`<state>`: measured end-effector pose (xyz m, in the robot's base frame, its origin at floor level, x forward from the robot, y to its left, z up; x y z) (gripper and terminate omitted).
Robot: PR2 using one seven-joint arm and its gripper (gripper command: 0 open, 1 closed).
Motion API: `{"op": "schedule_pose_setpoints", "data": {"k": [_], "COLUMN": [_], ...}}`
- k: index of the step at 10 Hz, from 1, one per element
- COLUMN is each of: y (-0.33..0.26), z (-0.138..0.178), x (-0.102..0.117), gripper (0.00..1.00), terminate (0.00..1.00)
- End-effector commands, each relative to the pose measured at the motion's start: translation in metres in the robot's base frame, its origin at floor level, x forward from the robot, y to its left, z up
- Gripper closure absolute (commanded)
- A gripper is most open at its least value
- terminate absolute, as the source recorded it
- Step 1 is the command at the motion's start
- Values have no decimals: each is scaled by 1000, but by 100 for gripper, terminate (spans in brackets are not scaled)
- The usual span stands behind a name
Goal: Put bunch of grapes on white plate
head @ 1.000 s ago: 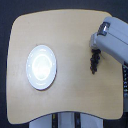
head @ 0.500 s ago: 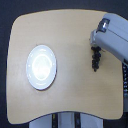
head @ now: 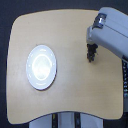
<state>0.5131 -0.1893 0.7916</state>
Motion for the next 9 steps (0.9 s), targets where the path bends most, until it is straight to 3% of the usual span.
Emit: {"op": "schedule_pose_setpoints", "data": {"k": [1,3,6,9], "y": [77,106,151,208], "z": [99,115,114,104], "x": [-11,-28,-66,-72], "gripper": [100,100,100,100], "terminate": [0,0,0,0]}}
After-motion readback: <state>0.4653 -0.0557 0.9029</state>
